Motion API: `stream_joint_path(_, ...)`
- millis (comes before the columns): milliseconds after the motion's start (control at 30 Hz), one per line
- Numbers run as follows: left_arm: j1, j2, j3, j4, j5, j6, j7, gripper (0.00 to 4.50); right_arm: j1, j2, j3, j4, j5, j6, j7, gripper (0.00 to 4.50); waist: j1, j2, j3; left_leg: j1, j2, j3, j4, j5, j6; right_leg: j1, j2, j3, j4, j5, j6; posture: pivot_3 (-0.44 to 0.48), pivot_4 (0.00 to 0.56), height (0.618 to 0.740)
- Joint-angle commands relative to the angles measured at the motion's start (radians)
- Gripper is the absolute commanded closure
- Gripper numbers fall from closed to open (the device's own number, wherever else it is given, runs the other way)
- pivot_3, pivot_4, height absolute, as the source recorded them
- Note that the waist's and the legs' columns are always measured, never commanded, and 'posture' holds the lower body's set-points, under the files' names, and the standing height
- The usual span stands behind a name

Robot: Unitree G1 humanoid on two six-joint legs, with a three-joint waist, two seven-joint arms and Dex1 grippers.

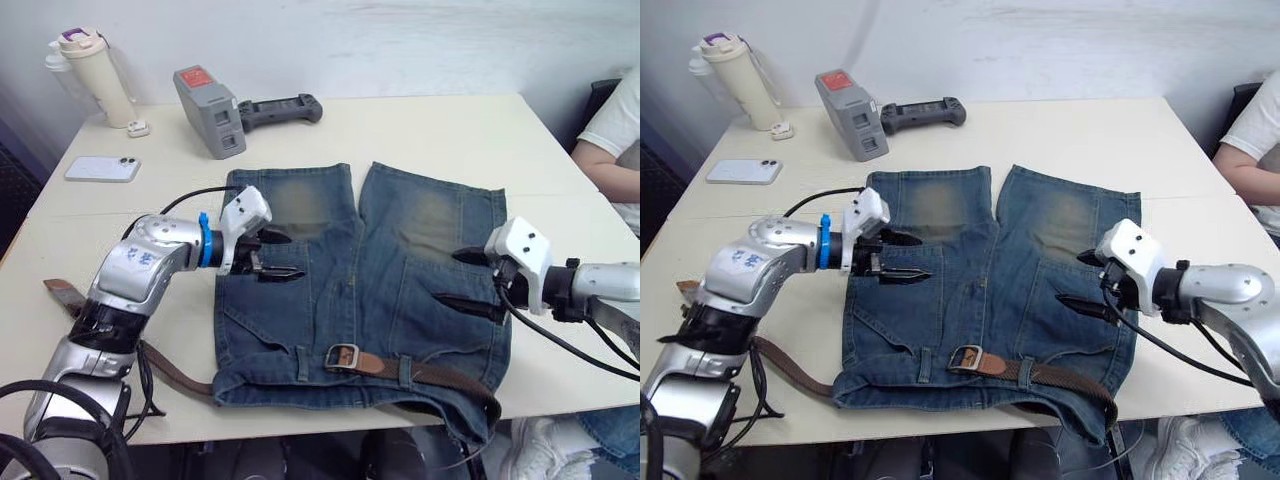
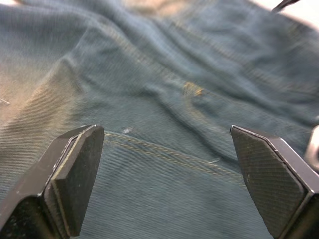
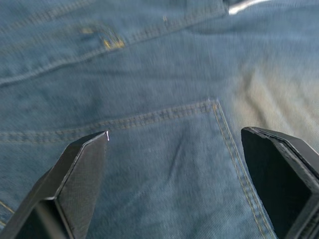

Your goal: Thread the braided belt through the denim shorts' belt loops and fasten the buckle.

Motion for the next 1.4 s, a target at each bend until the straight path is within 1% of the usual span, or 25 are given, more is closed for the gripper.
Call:
stream_joint_path(33,-0.021,-0.056,-0.041,0.064,0.07,0.023,0.057,0.05,-0.068,0.111,0.047,0.116,-0.045,0.011,-0.006,0.0,-0.002,-0.003,-0.001,0.0,0.0,0.0,0.0,0.0,0.0,0.0,0.0,0.0,0.0,0.0,0.0,0.0,0.15,0.65)
stream_joint_path(100,-0.023,-0.08,-0.054,0.076,0.083,0.051,0.062,0.05,-0.11,0.173,0.077,0.221,-0.105,-0.012,-0.013,0.0,-0.002,-0.003,-0.001,0.0,0.0,0.001,-0.001,0.0,0.0,-0.001,0.0,0.0,0.0,0.0,0.0,0.0,0.15,0.65)
stream_joint_path(167,-0.025,-0.102,-0.055,0.085,0.09,0.087,0.079,0.05,-0.126,0.202,0.111,0.283,-0.157,-0.043,0.013,0.0,-0.001,-0.003,-0.001,-0.001,0.0,0.002,-0.001,0.0,0.0,-0.003,0.0,0.0,0.001,0.0,0.0,0.0,0.15,0.65)
stream_joint_path(300,-0.003,-0.095,-0.111,0.098,0.129,0.1,0.055,0.05,-0.151,0.262,0.15,0.368,-0.223,-0.008,-0.004,0.0,-0.003,-0.004,-0.002,0.0,0.0,0.002,-0.001,0.0,0.0,-0.001,0.0,0.001,0.001,0.0,0.0,0.0,0.15,0.65)
stream_joint_path(333,0.007,-0.095,-0.118,0.103,0.143,0.096,0.064,0.45,-0.154,0.27,0.165,0.382,-0.249,-0.004,-0.009,0.39,-0.003,-0.004,-0.003,0.001,0.0,0.002,-0.001,0.0,0.0,0.0,0.0,0.001,0.001,0.0,0.0,0.0,0.15,0.65)
stream_joint_path(367,0.015,-0.097,-0.122,0.106,0.146,0.105,0.064,0.6,-0.151,0.272,0.175,0.383,-0.265,0.005,-0.009,0.53,-0.004,-0.005,-0.005,0.002,0.001,0.002,-0.001,0.0,0.0,0.0,0.0,0.001,0.001,0.0,0.0,0.0,0.15,0.65)
stream_joint_path(400,0.021,-0.1,-0.123,0.107,0.148,0.113,0.062,0.9,-0.149,0.273,0.18,0.383,-0.277,0.011,-0.006,0.82,-0.005,-0.005,-0.006,0.002,0.001,0.002,-0.001,0.0,0.0,0.0,0.0,0.001,0.001,0.0,0.0,0.0,0.15,0.65)
stream_joint_path(467,0.029,-0.095,-0.139,0.112,0.181,0.078,0.065,1.84,-0.134,0.262,0.194,0.369,-0.322,-0.02,-0.004,1.84,-0.008,-0.006,-0.009,0.002,0.001,0.002,-0.001,0.0,0.0,0.0,0.0,0.001,0.001,0.0,0.0,0.0,0.15,0.65)
stream_joint_path(567,0.039,-0.099,-0.136,0.102,0.197,0.071,0.063,3.09,-0.116,0.26,0.189,0.342,-0.342,-0.018,0.002,3.09,-0.008,-0.011,-0.013,0.002,0.001,0.002,-0.001,0.0,0.0,0.0,0.0,0.001,0.001,0.0,0.0,0.0,0.15,0.65)
stream_joint_path(600,0.041,-0.101,-0.134,0.098,0.2,0.073,0.061,3.58,-0.114,0.263,0.184,0.337,-0.344,-0.015,0.003,3.64,-0.007,-0.012,-0.015,0.002,0.001,0.002,-0.001,0.0,0.0,0.0,0.0,0.001,0.001,0.0,0.0,0.0,0.15,0.65)
stream_joint_path(667,0.049,-0.101,-0.133,0.081,0.206,0.073,0.056,4.48,-0.104,0.267,0.177,0.306,-0.347,-0.013,0.005,4.49,-0.006,-0.013,-0.016,0.002,0.001,0.002,-0.001,0.0,0.0,0.001,0.0,0.001,0.001,0.0,0.0,0.0,0.15,0.65)
stream_joint_path(800,0.034,-0.116,-0.092,0.077,0.197,0.073,0.066,4.48,-0.109,0.282,0.148,0.235,-0.339,-0.001,0.0,4.49,-0.002,-0.013,-0.016,0.002,0.001,0.002,-0.001,0.0,-0.001,0.0,0.0,0.001,0.0,0.0,0.0,0.0,0.15,0.65)
stream_joint_path(867,0.009,-0.123,-0.073,0.107,0.207,0.048,0.078,4.48,-0.15,0.299,0.138,0.226,-0.346,0.0,-0.013,4.49,-0.003,-0.013,-0.016,0.002,0.001,0.002,-0.001,0.0,-0.001,0.0,0.0,0.001,0.0,0.0,0.0,0.0,0.15,0.65)
stream_joint_path(1033,-0.052,-0.14,-0.043,0.208,0.234,-0.009,0.109,4.48,-0.259,0.352,0.127,0.285,-0.383,-0.028,-0.041,4.49,-0.003,-0.011,-0.015,0.002,0.001,0.002,0.0,0.0,-0.001,0.0,0.0,0.001,0.002,0.0,0.0,0.0,0.15,0.65)
stream_joint_path(1067,-0.07,-0.137,-0.038,0.247,0.244,-0.032,0.116,4.48,-0.287,0.359,0.133,0.318,-0.401,-0.054,-0.042,4.49,-0.004,-0.01,-0.014,0.002,0.001,0.002,0.0,0.0,-0.001,0.0,0.0,0.001,0.002,0.0,0.0,0.0,0.15,0.65)
stream_joint_path(1167,-0.154,-0.129,-0.018,0.424,0.282,-0.14,0.153,4.48,-0.408,0.387,0.171,0.507,-0.475,-0.179,-0.042,4.49,-0.004,-0.009,-0.014,0.001,0.001,0.002,0.0,0.0,-0.001,-0.001,0.0,0.001,0.002,0.0,0.0,0.0,0.15,0.65)
stream_joint_path(1300,-0.21,-0.14,-0.018,0.531,0.306,-0.21,0.176,4.48,-0.489,0.426,0.205,0.652,-0.522,-0.249,-0.049,4.49,-0.006,-0.009,-0.013,0.0,0.001,0.003,0.0,0.0,-0.001,-0.003,-0.001,0.002,0.003,0.0,0.0,0.0,0.15,0.65)
stream_joint_path(1333,-0.222,-0.142,-0.02,0.556,0.312,-0.229,0.18,4.48,-0.505,0.434,0.211,0.686,-0.531,-0.269,-0.052,4.49,-0.016,-0.009,-0.012,0.0,0.001,0.003,0.0,0.0,-0.001,-0.004,-0.001,0.002,0.003,0.0,0.0,0.0,0.15,0.65)
stream_joint_path(1367,-0.237,-0.147,-0.02,0.591,0.32,-0.254,0.179,4.48,-0.521,0.443,0.214,0.724,-0.542,-0.297,-0.049,4.49,-0.024,-0.009,-0.012,-0.003,0.001,0.005,-0.003,0.001,-0.001,-0.01,-0.001,0.002,0.006,0.0,0.0,0.0,0.15,0.65)
stream_joint_path(1400,-0.25,-0.153,-0.018,0.62,0.324,-0.273,0.17,4.48,-0.534,0.45,0.219,0.761,-0.552,-0.315,-0.037,4.49,-0.027,-0.009,-0.012,-0.01,0.001,0.005,-0.003,0.001,-0.001,-0.016,-0.001,0.001,0.007,0.0,0.0,0.0,0.15,0.65)
